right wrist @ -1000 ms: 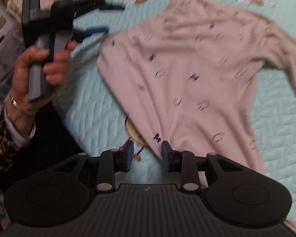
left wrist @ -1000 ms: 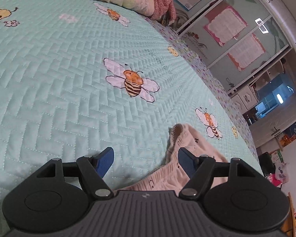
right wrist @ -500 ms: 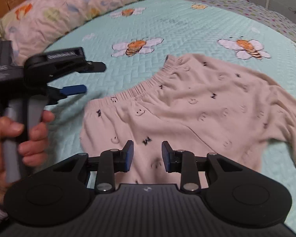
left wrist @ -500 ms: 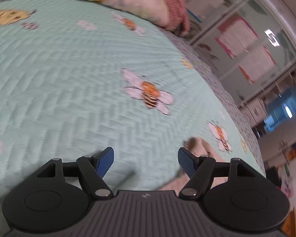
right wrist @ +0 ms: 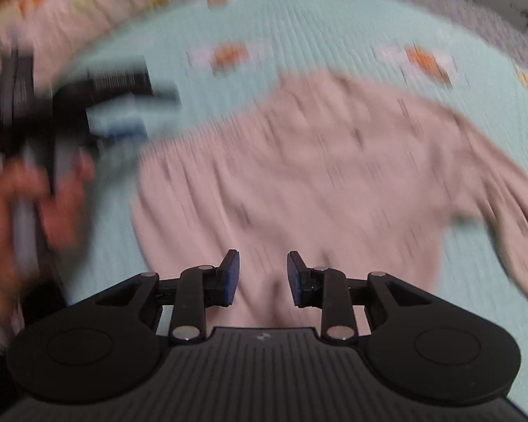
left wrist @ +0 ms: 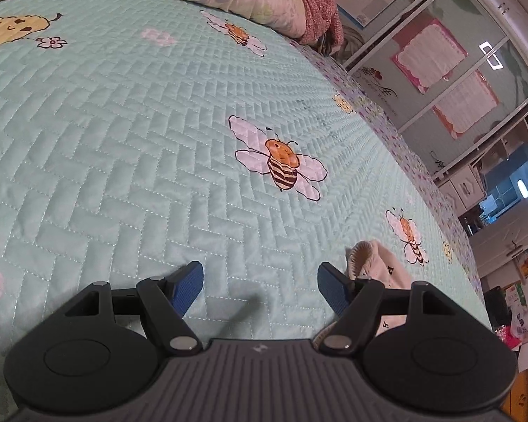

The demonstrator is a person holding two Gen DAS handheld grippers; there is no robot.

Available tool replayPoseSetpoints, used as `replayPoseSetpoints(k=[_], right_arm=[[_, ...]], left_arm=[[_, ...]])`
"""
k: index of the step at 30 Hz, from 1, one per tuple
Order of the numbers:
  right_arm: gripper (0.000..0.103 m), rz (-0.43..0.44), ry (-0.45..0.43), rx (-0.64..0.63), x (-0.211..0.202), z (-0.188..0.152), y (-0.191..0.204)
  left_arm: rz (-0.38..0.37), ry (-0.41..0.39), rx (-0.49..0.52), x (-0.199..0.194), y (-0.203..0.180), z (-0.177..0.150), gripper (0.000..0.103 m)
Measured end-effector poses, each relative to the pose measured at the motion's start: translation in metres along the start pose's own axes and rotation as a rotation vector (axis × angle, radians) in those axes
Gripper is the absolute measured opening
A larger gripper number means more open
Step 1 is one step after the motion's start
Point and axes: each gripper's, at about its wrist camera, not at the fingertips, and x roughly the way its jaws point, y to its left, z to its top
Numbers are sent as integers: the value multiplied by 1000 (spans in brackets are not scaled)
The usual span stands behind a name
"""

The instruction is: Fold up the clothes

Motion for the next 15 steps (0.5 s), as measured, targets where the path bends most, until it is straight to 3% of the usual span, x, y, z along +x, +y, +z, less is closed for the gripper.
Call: replayPoseSetpoints(k=[3,4,6,9,12,15], right_arm=[[34,69,-87,-14,26,25,12],[34,78,-76,-33,36,29,15],[33,43,10,-86,54,26,17],[32,-40,128,-119,50,1,14],[31,-111,195,-97,26,-30,4],[32,-120,216,-38,15,-31,-2]], left_arm=[[-24,-8,-27,-2,3,1,74],[-33,-10,-34,-2,4,2,74],[-58,-8,-33,-3,3,2,74],[-120,1,-23,-4,0,4,75],[-157,-16,-27,-6,-2,7,74],[-162,-7,-35,-4,-3,6,75]])
